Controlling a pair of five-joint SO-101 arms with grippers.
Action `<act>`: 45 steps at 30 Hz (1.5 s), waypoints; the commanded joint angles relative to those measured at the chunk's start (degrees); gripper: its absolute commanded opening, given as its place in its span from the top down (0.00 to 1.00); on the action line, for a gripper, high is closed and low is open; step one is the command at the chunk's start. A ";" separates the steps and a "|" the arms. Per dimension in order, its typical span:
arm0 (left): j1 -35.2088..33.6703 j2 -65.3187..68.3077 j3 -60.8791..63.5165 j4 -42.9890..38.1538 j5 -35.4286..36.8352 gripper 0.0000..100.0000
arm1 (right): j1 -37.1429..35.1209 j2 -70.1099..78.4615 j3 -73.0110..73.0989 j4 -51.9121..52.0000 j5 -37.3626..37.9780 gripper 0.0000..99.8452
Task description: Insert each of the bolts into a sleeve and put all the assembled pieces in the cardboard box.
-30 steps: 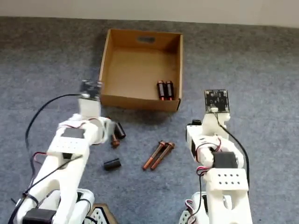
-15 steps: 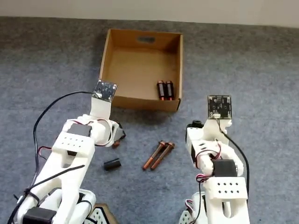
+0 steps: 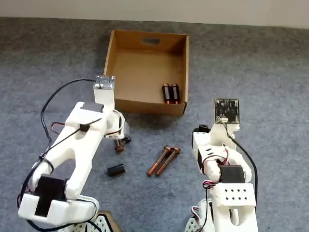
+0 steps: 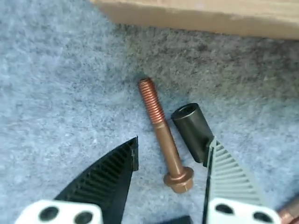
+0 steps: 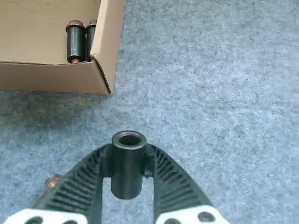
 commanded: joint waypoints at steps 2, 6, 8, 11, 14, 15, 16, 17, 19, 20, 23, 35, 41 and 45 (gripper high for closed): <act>-0.75 1.10 -2.42 0.88 0.62 0.77 | 0.66 -1.19 -0.40 -1.10 -0.53 0.99; -0.75 1.01 -2.86 0.70 0.53 0.77 | 0.66 -1.19 -0.40 -1.10 -0.53 0.99; -0.84 0.57 -4.26 0.97 0.53 0.77 | 0.66 -1.19 -0.40 -1.10 -0.53 0.99; -1.10 -2.86 -4.79 1.05 0.53 0.77 | 0.66 -1.19 -0.40 -1.10 -0.53 0.99; -2.42 -8.48 -3.30 1.05 0.70 0.77 | 0.66 -1.19 -0.40 -1.10 -0.53 0.99; -2.86 -10.42 -2.42 0.88 0.70 0.77 | 0.66 -1.19 -0.40 -1.10 -0.44 0.99; -3.30 -12.18 -1.36 0.79 0.79 0.77 | 0.66 -1.19 -0.40 -1.10 -0.44 0.99; -3.47 -13.67 -0.22 0.79 0.79 0.77 | 0.66 -1.19 -0.40 -1.10 -0.44 0.99; -3.47 -15.25 1.98 0.70 0.79 0.77 | 0.66 -1.19 -0.40 -1.10 -0.44 0.99; -3.47 -15.08 2.59 0.70 0.88 0.77 | 0.66 -1.19 -0.40 -1.10 -0.44 0.99; -3.47 -12.79 2.86 0.70 0.88 0.77 | 0.66 -1.19 -0.40 -1.10 -0.44 0.99; -6.46 -0.92 -4.35 4.22 3.08 0.77 | 0.66 -1.27 0.84 -1.27 -0.44 0.99; -4.44 2.86 -4.70 3.96 2.99 0.77 | 0.66 -1.27 0.84 -1.27 -0.44 0.99; -0.75 5.41 -6.02 3.87 2.99 0.77 | 0.66 -1.27 0.84 -1.27 -0.44 0.99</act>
